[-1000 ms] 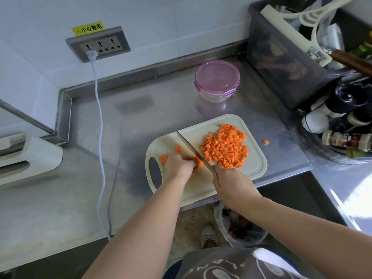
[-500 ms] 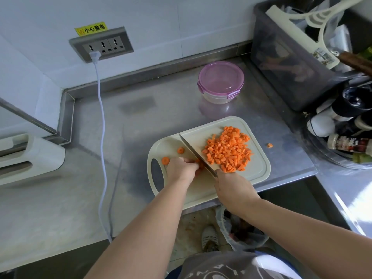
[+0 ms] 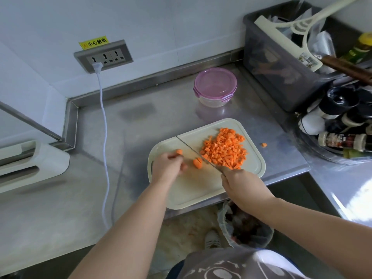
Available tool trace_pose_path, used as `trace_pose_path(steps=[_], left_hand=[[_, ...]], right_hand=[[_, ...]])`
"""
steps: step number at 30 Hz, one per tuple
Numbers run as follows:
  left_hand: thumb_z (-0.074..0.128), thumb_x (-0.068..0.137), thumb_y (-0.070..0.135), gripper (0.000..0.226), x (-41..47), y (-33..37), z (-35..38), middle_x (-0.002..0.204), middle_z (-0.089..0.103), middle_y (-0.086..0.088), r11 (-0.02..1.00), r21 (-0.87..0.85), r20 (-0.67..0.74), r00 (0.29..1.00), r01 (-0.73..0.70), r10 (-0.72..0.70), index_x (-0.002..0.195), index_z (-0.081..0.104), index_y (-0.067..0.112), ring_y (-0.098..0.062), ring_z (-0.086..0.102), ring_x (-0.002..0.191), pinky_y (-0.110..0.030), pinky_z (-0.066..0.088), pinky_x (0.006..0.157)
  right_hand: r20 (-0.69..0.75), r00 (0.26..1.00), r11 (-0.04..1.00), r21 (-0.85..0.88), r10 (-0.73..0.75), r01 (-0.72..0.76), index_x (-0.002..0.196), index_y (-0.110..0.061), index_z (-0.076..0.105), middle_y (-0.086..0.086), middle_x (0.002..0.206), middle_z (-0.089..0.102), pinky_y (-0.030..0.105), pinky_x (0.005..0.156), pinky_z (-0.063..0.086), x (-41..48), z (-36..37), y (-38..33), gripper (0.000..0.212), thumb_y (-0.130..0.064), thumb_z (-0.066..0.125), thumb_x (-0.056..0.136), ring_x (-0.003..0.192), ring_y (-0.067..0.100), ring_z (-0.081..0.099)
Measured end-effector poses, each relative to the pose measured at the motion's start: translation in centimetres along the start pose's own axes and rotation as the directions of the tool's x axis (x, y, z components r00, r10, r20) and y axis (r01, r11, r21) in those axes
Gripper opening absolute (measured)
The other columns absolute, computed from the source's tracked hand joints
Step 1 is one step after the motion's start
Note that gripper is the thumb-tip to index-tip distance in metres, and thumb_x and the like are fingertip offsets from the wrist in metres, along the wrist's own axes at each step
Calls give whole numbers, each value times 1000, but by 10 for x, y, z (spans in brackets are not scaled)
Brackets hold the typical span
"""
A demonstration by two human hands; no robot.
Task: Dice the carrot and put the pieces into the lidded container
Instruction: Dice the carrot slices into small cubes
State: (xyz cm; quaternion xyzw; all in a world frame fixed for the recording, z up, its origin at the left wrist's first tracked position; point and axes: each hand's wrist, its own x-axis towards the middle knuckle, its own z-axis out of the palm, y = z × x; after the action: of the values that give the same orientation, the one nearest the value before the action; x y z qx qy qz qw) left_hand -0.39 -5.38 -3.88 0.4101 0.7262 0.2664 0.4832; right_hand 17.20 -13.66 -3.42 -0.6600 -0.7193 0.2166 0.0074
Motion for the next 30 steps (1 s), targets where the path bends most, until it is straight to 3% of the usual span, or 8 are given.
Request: trace_pose_path(steps=[3,5,7,10,13,19,27,30], left_hand=[[53,89,7,14,8,5,-35,69,60,-1,962,-215,-312,945,-168,95,82,62,15,3,54,42,-20,44,52],[57,89,13,11,5,10,-48,81,63,7,952,-28,-353,894,-306,277,87,64,21,0,62,66,-24,48,71],[62,89,16,11,-5,19,-42,82,62,17,875,174,-51,883,-453,467,95,67,24,5,59,68,-18,48,71],[68,85,25,19,-9,19,-18,92,65,19,615,467,490,765,-636,418,103,71,28,-4,59,89,-28,48,86],[68,84,34,30,-8,14,-1,117,64,13,410,600,620,723,-687,304,114,67,32,-11,55,108,-29,43,94],[66,86,26,17,-12,8,8,105,68,12,449,561,628,711,-695,317,102,70,28,-7,60,98,-26,47,87],[62,82,20,24,-9,3,8,72,58,21,471,567,620,727,-676,295,104,67,28,2,53,69,-21,47,74],[60,78,15,22,0,9,0,65,57,19,559,551,547,774,-620,320,94,69,28,3,50,61,-21,46,74]], right_hand=[[-29,992,985,-124,-127,122,141,-27,35,-1,99,62,37,73,52,-13,-5,17,39,-31,27,103,85,27,62],[-25,979,958,-210,-203,193,141,-27,34,-2,103,63,35,74,52,-19,-1,27,40,-32,28,103,85,27,61],[-59,952,919,-285,-299,271,134,-24,47,-2,90,65,33,62,51,-21,0,33,37,-31,46,97,70,27,59],[-111,907,848,-415,-407,329,107,-19,69,-4,61,60,25,40,38,-17,2,38,42,-27,81,68,41,20,47],[-127,870,804,-463,-476,373,105,-18,70,-5,59,59,24,41,34,-12,4,41,49,-20,85,59,38,19,43],[-134,858,794,-470,-497,386,104,-16,67,-3,60,57,30,45,46,-8,7,47,45,-9,78,62,38,22,41],[-123,852,793,-454,-508,407,97,-17,71,-5,56,55,24,45,38,-9,3,47,45,-11,81,53,36,20,40],[-117,858,799,-444,-501,406,96,-19,71,-6,57,56,23,44,36,-8,-2,50,41,-13,80,56,36,18,40]])
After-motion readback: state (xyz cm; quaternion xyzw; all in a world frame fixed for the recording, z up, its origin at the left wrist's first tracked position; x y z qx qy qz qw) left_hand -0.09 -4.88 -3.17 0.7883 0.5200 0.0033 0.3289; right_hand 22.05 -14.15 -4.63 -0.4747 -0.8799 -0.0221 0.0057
